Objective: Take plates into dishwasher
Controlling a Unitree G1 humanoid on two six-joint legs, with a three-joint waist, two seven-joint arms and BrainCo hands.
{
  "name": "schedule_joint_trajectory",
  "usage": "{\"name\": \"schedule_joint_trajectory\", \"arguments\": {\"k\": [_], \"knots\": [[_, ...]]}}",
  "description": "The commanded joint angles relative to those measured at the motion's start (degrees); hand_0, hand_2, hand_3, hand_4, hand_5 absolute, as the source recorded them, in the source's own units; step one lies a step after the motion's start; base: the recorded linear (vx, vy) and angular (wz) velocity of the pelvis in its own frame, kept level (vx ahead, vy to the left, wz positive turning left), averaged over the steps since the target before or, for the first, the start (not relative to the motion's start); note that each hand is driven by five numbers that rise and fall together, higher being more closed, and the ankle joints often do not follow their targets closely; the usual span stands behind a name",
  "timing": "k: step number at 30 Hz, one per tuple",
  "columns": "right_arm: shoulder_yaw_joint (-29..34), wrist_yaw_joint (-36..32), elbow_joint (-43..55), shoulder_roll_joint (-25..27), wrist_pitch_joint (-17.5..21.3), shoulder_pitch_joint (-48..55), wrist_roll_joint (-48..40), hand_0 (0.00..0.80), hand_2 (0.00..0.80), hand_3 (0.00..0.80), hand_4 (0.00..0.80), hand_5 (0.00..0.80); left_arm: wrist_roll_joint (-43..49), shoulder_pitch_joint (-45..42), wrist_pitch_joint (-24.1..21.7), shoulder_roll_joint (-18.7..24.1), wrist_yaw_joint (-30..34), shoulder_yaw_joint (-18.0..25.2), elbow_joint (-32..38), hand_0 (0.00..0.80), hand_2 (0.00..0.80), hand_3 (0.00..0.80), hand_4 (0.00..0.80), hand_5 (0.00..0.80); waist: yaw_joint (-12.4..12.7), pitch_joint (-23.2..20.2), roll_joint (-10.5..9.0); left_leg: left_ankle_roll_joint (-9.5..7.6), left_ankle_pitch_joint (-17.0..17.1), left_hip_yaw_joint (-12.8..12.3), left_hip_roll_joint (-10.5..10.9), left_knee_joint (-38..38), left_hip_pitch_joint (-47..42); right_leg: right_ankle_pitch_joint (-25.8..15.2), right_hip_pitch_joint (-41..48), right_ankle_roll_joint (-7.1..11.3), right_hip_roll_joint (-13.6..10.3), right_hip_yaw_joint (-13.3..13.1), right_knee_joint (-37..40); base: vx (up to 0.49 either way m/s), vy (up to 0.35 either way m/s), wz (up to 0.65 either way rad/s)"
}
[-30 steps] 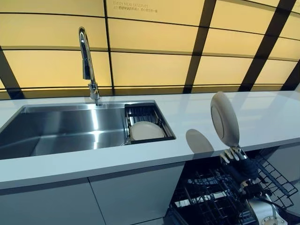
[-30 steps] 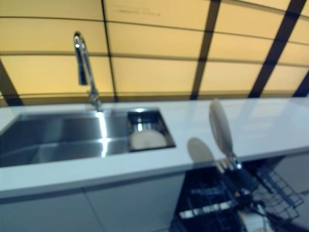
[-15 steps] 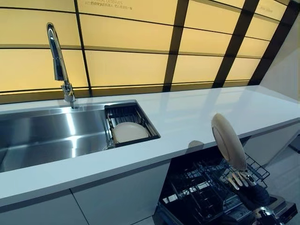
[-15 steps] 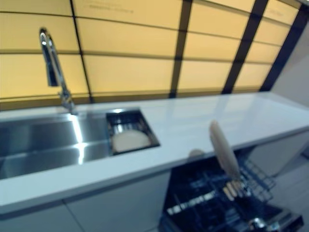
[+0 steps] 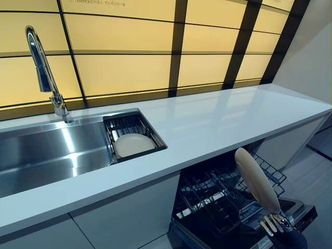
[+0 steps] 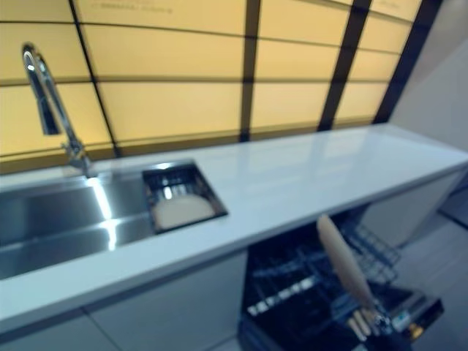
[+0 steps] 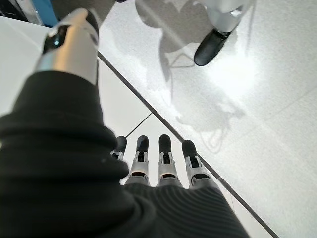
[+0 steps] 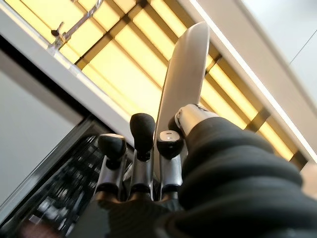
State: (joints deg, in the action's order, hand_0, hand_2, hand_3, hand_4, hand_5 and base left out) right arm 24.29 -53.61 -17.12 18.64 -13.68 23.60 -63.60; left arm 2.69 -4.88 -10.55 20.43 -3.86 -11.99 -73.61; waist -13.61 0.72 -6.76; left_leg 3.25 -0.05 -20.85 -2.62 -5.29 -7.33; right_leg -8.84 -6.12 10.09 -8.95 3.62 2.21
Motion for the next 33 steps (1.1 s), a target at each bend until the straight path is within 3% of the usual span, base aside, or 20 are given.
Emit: {"name": "schedule_joint_trajectory", "arguments": {"k": [1,11,22,33], "knots": [[2.7,-3.5,1.9,-1.8,2.5,-4.5,-1.0,0.8,0.8,0.8,0.8,0.8,0.4,2.1,-1.5,2.1,0.1,3.9,-0.3,0.0,0.0,0.0,0.0,0.0,-1.4,3.1,1.11,-3.26,-2.2,2.6,1.2,0.8,-0.4,-4.8,0.6,2.16,-1.3,-2.2,-7.4,0.0,0.0,0.0],[-1.7,-5.6,-1.9,-2.9,0.3,-3.9,1.7,0.8,0.8,0.8,0.8,0.8,0.8,2.2,-0.2,2.4,0.0,3.4,0.9,0.0,0.0,0.0,0.0,0.0,-0.4,3.5,0.8,-3.24,-2.1,3.3,1.3,0.7,-0.6,-4.4,1.1,2.38,-1.3,-1.1,-7.1,0.0,0.0,0.0],[-8.1,-2.4,-2.4,-5.0,-2.4,-5.1,-0.6,0.8,0.8,0.8,0.8,0.8,1.7,1.5,0.9,2.5,0.7,2.2,2.8,0.0,0.0,0.0,0.0,0.0,2.1,4.0,1.03,-3.4,-2.0,5.2,1.6,0.7,-0.6,-3.1,2.3,2.46,-1.3,1.3,-6.9,0.018,-0.013,0.07],[-15.7,1.7,0.3,-5.8,-1.3,-7.0,-1.2,0.8,0.8,0.8,0.8,0.8,1.6,1.7,2.4,2.8,1.3,0.1,5.4,0.0,0.0,0.0,0.0,0.0,4.5,4.4,1.35,-3.52,-1.8,6.8,1.9,0.8,-0.5,-1.9,3.4,2.45,-1.5,3.6,-6.6,0.014,-0.008,0.12]]}}
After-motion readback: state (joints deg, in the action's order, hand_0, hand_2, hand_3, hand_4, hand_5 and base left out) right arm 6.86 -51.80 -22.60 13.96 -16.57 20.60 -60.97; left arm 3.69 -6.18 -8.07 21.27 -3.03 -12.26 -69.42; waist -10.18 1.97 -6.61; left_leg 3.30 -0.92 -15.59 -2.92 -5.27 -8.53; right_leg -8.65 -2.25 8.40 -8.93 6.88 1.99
